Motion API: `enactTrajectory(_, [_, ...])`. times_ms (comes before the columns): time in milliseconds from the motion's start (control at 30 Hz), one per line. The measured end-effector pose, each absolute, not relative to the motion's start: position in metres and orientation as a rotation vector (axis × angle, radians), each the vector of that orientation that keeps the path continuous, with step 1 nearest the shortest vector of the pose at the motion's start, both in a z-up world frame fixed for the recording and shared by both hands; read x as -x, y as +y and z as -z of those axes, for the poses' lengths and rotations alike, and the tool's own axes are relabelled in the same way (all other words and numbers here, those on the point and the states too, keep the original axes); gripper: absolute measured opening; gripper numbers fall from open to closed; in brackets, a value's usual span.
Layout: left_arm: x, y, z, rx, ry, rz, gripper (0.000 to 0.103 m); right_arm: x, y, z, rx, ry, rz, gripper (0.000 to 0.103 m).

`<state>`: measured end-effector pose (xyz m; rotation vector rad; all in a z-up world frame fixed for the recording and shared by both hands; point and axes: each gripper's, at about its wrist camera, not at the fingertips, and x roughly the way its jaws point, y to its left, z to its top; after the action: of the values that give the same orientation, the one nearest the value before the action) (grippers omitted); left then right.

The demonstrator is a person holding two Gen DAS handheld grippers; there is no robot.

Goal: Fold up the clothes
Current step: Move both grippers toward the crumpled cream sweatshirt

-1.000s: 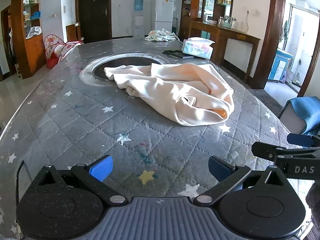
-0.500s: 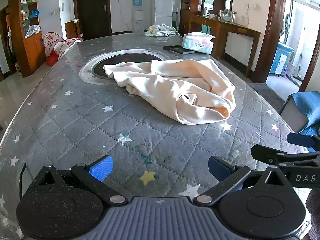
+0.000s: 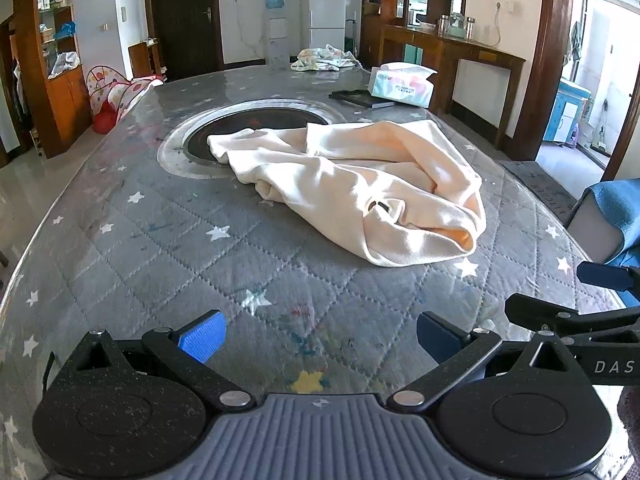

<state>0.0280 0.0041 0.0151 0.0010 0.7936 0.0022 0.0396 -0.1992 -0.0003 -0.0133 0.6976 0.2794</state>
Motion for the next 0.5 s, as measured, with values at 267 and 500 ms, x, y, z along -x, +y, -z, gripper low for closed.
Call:
enactTrajectory(267, [-0.042,0.006,-0.018,-0.005,0.795,-0.005,0.103,-0.053,-0.194,-0.003,0.025,0.688,-0.288,0.102])
enactTrajectory(500, [-0.055,0.008,-0.018,-0.002,0.802,-0.015,0.103,-0.064,-0.192,-0.006,0.027,0.683,-0.298,0.099])
